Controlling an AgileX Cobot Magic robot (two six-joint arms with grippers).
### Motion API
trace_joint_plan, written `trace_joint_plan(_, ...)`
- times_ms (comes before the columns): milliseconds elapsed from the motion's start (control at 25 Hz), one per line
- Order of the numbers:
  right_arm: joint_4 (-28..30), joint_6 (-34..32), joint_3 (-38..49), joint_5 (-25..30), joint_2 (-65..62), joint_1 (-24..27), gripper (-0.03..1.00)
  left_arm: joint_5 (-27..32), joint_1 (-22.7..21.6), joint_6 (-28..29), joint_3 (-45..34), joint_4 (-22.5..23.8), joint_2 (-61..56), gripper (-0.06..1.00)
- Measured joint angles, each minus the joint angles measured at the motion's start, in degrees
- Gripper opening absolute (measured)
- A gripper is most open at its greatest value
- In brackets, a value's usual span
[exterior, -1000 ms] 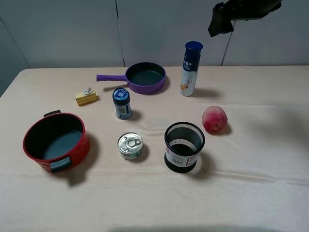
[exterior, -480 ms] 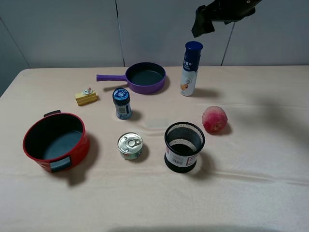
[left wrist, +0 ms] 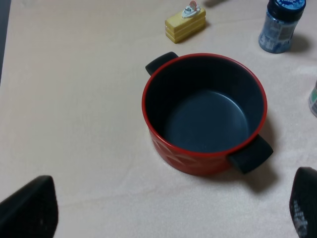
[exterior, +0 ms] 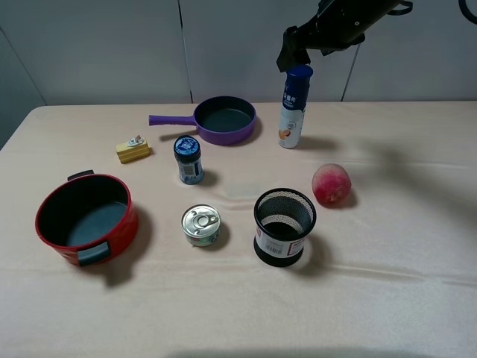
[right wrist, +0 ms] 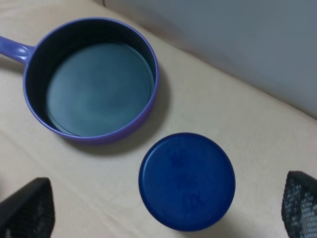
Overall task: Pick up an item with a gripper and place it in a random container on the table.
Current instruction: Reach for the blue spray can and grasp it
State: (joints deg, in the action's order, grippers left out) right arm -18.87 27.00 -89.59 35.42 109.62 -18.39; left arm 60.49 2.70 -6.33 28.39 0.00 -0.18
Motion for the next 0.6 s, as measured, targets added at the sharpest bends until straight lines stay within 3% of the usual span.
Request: trace_joint_plan(600,0.3,0.8,0.0,-1.4,4.5,0.0,0.69,0.0,0.0,0.0,0.0,0.0,0.0,0.94)
